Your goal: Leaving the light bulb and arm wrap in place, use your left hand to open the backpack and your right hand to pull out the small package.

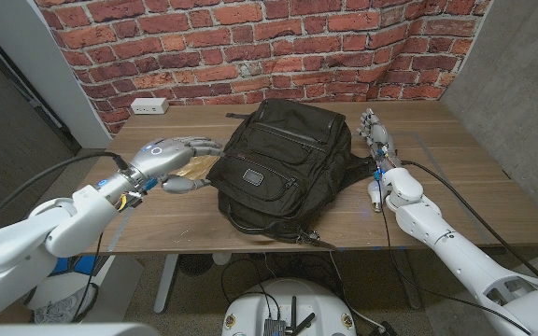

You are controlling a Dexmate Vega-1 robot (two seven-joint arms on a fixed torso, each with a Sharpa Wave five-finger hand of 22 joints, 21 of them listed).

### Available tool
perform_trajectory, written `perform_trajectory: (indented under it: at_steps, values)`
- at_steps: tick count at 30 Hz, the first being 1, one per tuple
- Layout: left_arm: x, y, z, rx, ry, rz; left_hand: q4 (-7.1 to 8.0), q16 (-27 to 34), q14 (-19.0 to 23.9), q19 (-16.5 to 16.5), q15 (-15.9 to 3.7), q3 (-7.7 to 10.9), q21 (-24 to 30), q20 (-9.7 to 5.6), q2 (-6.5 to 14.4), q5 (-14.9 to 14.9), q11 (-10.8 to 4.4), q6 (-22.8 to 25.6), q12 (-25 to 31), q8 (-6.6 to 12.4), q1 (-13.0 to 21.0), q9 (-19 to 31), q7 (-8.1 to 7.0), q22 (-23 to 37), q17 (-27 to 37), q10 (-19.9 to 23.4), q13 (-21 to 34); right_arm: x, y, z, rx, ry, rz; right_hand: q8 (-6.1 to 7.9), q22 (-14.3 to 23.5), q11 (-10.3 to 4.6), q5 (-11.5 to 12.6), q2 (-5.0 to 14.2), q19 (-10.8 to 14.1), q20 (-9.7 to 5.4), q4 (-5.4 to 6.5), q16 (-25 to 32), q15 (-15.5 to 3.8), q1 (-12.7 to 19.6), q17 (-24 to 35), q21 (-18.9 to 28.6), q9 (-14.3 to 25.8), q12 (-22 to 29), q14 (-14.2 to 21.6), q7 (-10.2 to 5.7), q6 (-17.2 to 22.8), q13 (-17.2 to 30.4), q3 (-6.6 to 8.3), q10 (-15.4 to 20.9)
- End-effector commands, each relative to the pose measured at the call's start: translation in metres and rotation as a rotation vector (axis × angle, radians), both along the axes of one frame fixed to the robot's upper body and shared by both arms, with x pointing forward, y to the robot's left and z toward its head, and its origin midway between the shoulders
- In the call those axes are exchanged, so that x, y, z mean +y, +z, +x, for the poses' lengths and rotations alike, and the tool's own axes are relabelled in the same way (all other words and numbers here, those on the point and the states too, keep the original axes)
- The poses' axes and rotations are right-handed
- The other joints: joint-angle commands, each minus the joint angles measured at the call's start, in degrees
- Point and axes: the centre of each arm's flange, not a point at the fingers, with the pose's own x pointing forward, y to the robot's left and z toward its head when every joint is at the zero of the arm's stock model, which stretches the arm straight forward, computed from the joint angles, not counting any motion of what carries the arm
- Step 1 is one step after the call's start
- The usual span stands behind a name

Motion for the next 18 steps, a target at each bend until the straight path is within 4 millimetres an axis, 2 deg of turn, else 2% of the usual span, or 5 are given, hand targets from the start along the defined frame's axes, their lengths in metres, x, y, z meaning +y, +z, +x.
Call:
perform_trajectory:
  at_steps: [1, 11, 18]
  values:
    - [-0.001, -0.022, -0.004, -0.075, 0.071, 0.059, 0.07, -0.09, -0.65, -0.40, -10.08, -0.75, -0.01, -9.77, -0.01, -0.07, 0.10, -0.95, -0.28, -0.28, 1.09, 0.22, -0.09, 0.26, 0.18, -0.84, 0.05, -0.001, 0.000, -0.001, 0.006, -0.009, -0.003, -0.16, 0.09, 0.10, -0.12, 1.35, -0.37, -1.97, -0.29, 0.04, -2.58, 0.16, 0.02, 0.02, 0.10, -0.13, -0.20, 0.01, -0.17, -0.06, 0.28, -0.17]
    - [-0.002, -0.034, -0.006, -0.089, 0.118, 0.072, 0.27, -0.20, -2.11, -1.79, -10.01, -2.65, -0.15, -9.79, -0.35, -0.09, 0.40, -3.62, -0.47, -0.62, 2.00, 0.24, -0.14, 0.24, 0.16, -3.12, 0.06, -0.002, 0.002, 0.000, 0.004, -0.009, -0.004, -0.14, 0.09, 0.08, -0.14, 1.38, -0.39, -1.92, -0.38, 0.06, -2.59, 0.14, -0.06, 0.05, 0.10, -0.10, -0.19, 0.00, -0.21, -0.06, 0.26, -0.13]
    - [-0.008, -0.044, -0.003, -0.097, 0.157, 0.068, 0.68, -0.18, -3.20, -2.80, -9.91, -3.71, -0.18, -9.79, 0.30, -0.03, 0.96, -5.60, -0.43, -0.80, 2.24, 0.23, 0.35, 0.23, 0.16, -4.89, 0.06, -0.002, 0.001, 0.001, 0.007, -0.011, -0.003, -0.09, 0.09, 0.12, -0.16, 1.39, -0.40, -1.91, -0.44, 0.11, -2.45, 0.10, -0.11, 0.08, 0.10, -0.09, -0.12, 0.08, -0.16, -0.07, 0.24, -0.14]
